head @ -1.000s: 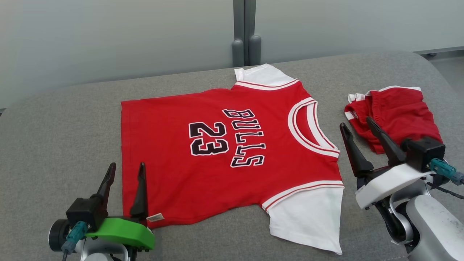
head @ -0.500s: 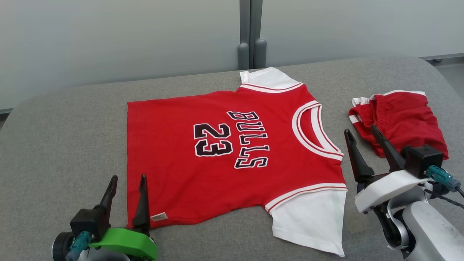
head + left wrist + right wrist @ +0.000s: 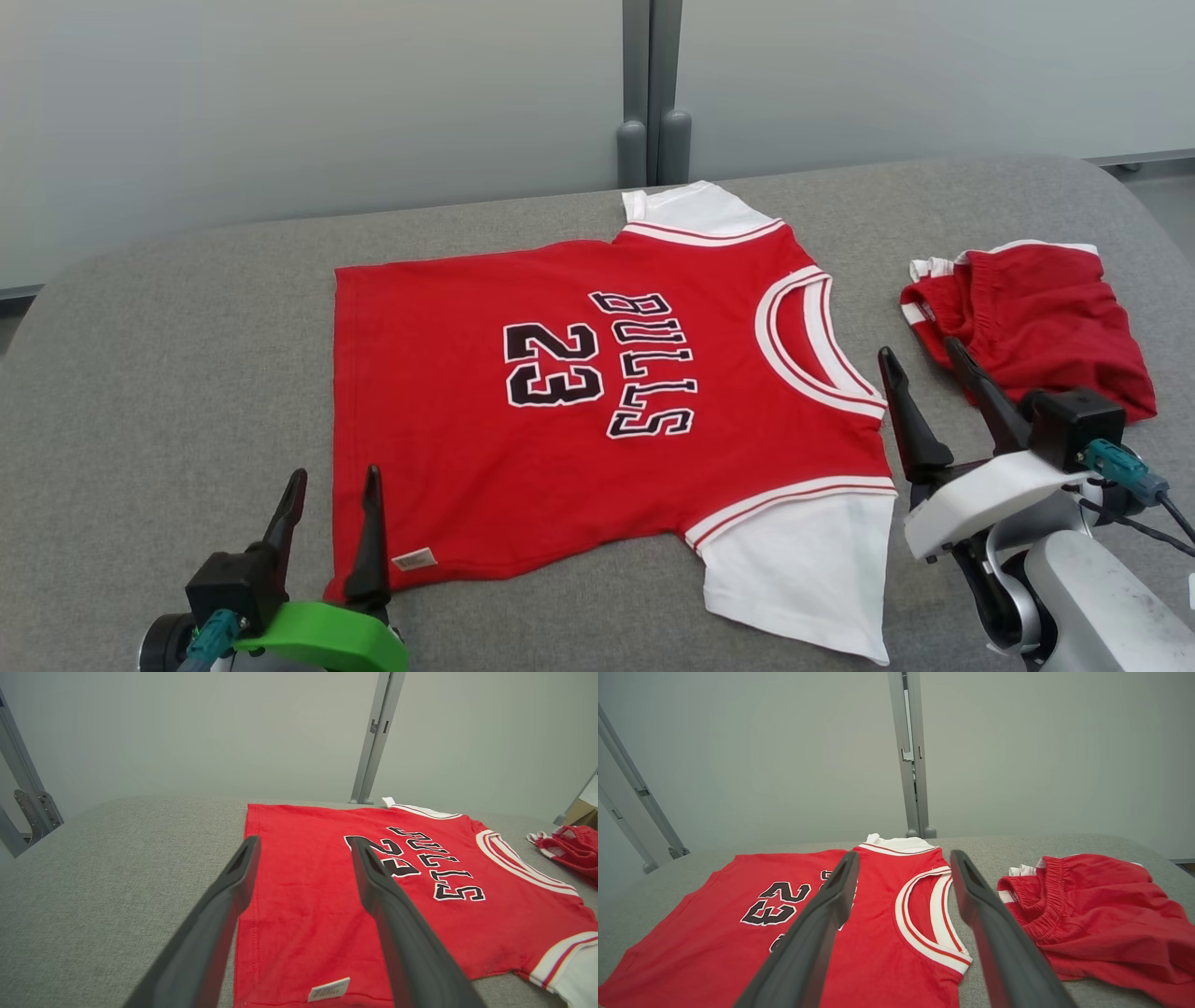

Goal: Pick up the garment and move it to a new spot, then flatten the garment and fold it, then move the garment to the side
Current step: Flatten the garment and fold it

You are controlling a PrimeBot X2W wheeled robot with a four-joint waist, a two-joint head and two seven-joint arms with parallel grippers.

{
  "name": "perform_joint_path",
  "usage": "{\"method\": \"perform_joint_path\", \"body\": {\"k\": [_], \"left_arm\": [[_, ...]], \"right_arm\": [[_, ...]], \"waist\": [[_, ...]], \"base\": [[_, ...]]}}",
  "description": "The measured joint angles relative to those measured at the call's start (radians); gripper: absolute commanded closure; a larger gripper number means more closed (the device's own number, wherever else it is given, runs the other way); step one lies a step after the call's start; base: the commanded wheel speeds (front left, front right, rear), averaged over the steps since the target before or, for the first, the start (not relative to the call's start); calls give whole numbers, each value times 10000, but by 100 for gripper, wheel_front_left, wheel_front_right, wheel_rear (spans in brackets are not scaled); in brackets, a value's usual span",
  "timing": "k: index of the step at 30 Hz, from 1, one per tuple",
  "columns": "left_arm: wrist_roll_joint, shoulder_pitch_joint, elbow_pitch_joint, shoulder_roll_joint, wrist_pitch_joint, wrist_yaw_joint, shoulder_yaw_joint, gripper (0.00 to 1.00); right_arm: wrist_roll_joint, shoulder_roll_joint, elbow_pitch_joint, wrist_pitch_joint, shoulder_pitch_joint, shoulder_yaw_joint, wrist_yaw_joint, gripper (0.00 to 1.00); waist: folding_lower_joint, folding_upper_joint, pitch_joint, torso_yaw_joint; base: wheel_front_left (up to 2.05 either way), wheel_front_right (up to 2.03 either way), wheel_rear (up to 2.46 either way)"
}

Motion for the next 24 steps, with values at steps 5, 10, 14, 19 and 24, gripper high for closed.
{"method": "perform_joint_path", "body": {"k": [5,10,14,19,24], "left_arm": [[4,23,0,-10,2,42,8,0],[-224,156,86,-88,157,44,69,0],[-876,403,249,-211,479,50,184,0],[-1896,695,558,-353,953,58,529,0],[-3567,888,920,-384,1781,142,1024,0]], "right_arm": [[-79,35,46,-6,8,13,0,0],[-81,61,113,-6,77,75,0,0],[-79,77,295,-6,348,207,2,0],[-77,100,495,-2,652,364,17,0],[-77,151,568,8,680,495,79,0]], "waist": [[0,0,-26,27],[0,0,-23,50],[0,0,5,67],[0,0,74,78],[0,0,292,31]], "base": [[0,0,0],[0,0,0],[0,0,0],[0,0,0],[0,0,0]]}}
